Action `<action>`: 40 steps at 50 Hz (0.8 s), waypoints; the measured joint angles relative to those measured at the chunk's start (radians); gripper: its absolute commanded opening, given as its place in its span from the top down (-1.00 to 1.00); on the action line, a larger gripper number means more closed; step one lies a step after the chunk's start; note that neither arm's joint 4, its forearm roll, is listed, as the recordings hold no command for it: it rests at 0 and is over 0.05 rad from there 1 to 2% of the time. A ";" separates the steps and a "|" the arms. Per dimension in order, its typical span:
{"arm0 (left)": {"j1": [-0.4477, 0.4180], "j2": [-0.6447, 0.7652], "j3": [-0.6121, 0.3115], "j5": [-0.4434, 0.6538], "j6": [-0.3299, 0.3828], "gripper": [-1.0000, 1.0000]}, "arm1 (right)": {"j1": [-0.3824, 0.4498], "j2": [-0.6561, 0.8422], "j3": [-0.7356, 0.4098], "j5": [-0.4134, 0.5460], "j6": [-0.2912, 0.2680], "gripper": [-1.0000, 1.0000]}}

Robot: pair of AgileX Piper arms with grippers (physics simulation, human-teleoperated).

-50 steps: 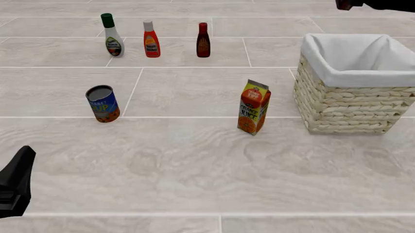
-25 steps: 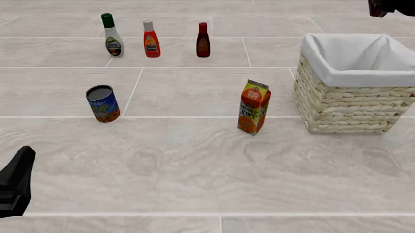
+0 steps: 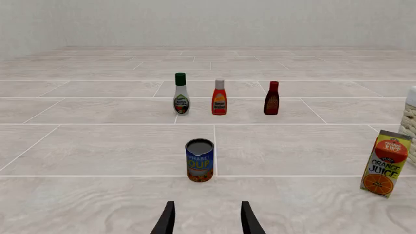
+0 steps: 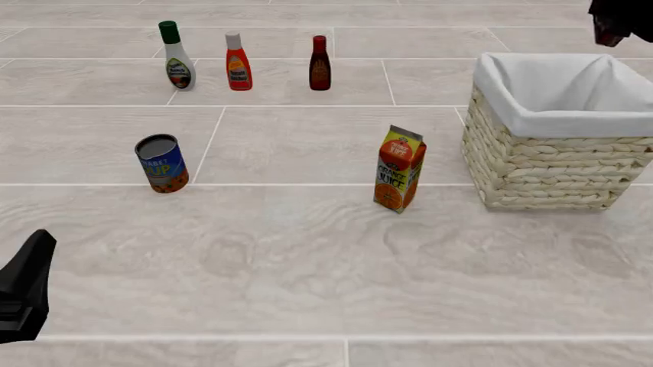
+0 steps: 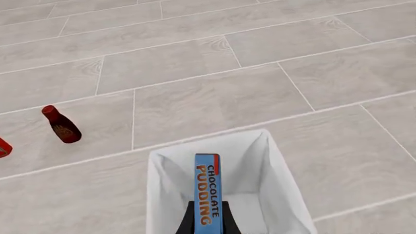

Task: Pick the chocolate pudding and place it in the basket.

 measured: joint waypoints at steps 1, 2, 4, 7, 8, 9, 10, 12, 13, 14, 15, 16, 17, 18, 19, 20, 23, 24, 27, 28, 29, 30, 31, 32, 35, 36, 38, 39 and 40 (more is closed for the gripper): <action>0.000 0.000 0.000 0.000 0.000 -1.00 | 0.000 0.003 -0.001 0.000 0.001 1.00; 0.000 0.000 0.000 0.000 0.000 -1.00 | 0.000 0.007 -0.003 0.000 0.002 1.00; 0.000 0.000 0.000 0.000 0.000 -1.00 | 0.001 0.014 -0.005 -0.001 0.003 1.00; 0.000 0.000 0.000 0.000 0.000 -1.00 | 0.003 0.026 -0.010 -0.003 0.006 1.00; 0.000 0.000 0.000 0.000 0.000 -1.00 | 0.003 0.030 -0.011 -0.004 0.007 1.00; 0.000 0.000 0.000 0.000 0.000 -1.00 | 0.003 0.034 -0.012 -0.005 0.008 1.00; 0.000 0.000 0.000 0.000 0.000 -1.00 | 0.004 0.038 -0.014 -0.006 0.009 1.00; 0.000 0.000 0.000 0.000 0.000 -1.00 | 0.005 0.046 -0.015 -0.008 0.010 1.00; 0.000 0.000 0.000 0.000 0.000 -1.00 | 0.005 0.050 -0.016 -0.009 0.011 1.00; 0.000 0.000 0.000 0.000 0.000 -1.00 | 0.006 0.054 -0.017 -0.010 0.012 1.00; 0.000 0.000 0.000 0.000 0.000 -1.00 | 0.006 0.057 -0.017 -0.012 0.012 1.00; 0.000 0.000 0.000 0.000 0.000 -1.00 | 0.006 0.061 -0.017 -0.013 0.013 1.00; 0.000 0.000 0.000 0.000 0.000 -1.00 | 0.007 0.064 -0.017 -0.015 0.013 1.00; 0.000 0.000 0.000 0.000 0.000 -1.00 | 0.007 0.068 -0.017 -0.017 0.013 1.00; 0.000 0.000 0.000 0.000 0.000 -1.00 | 0.007 0.072 -0.017 -0.018 0.014 1.00; 0.000 0.000 0.000 0.000 0.000 -1.00 | 0.008 0.075 -0.017 -0.019 0.014 1.00; 0.000 0.000 0.000 0.000 0.000 -1.00 | 0.008 0.087 -0.017 -0.024 0.015 1.00; 0.000 0.000 0.000 0.000 0.000 -1.00 | 0.008 0.090 -0.017 -0.026 0.015 1.00; 0.000 0.000 0.000 0.000 0.000 -1.00 | 0.008 0.101 -0.017 -0.029 0.015 1.00; 0.000 0.000 0.000 0.000 0.000 -1.00 | 0.008 0.105 -0.018 -0.029 0.015 1.00; 0.000 0.000 0.000 0.000 0.000 -1.00 | 0.007 0.108 -0.019 -0.030 0.015 1.00; 0.000 0.000 0.000 0.000 0.000 -1.00 | 0.007 0.111 -0.020 -0.030 0.015 1.00; 0.000 0.000 0.000 0.000 0.000 -1.00 | 0.006 0.114 -0.020 -0.030 0.015 1.00; 0.000 0.000 0.000 0.000 0.000 -1.00 | 0.005 0.117 -0.021 -0.030 0.015 1.00; 0.000 0.000 0.000 0.000 0.000 -1.00 | 0.003 0.125 -0.022 -0.032 0.014 1.00; 0.000 0.000 0.000 0.000 0.000 -1.00 | 0.003 0.127 -0.022 -0.032 0.014 1.00; 0.000 0.000 0.000 0.000 0.000 -1.00 | 0.001 0.131 -0.022 -0.034 0.013 1.00; 0.000 0.000 0.000 0.000 0.000 -1.00 | 0.000 0.133 -0.022 -0.035 0.012 1.00; 0.000 0.000 0.000 0.000 0.000 -1.00 | -0.002 0.136 -0.021 -0.036 0.012 1.00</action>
